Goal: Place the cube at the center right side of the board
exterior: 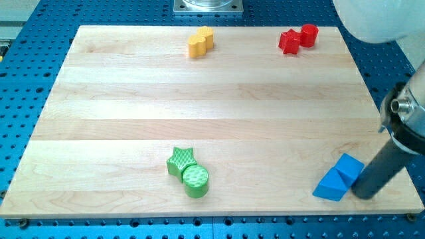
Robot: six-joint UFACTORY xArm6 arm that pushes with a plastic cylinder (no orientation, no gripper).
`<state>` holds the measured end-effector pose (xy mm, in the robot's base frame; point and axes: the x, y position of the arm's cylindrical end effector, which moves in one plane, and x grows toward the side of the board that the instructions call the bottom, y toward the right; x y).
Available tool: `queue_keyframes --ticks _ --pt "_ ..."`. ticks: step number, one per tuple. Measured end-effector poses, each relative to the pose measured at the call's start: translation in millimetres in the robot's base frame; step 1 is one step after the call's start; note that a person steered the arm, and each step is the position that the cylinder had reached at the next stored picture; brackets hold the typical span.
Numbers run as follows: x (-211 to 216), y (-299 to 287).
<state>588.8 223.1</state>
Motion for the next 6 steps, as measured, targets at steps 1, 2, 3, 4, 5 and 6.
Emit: queue_keyframes --ticks 1,2,3,4,5,6 --pt "-57.9 1.9" --pt "-41.0 33.9" --pt "13.3 35.1" --pt "28.9 0.8" --pt "29.7 -34.9" --pt "21.1 -45.6"
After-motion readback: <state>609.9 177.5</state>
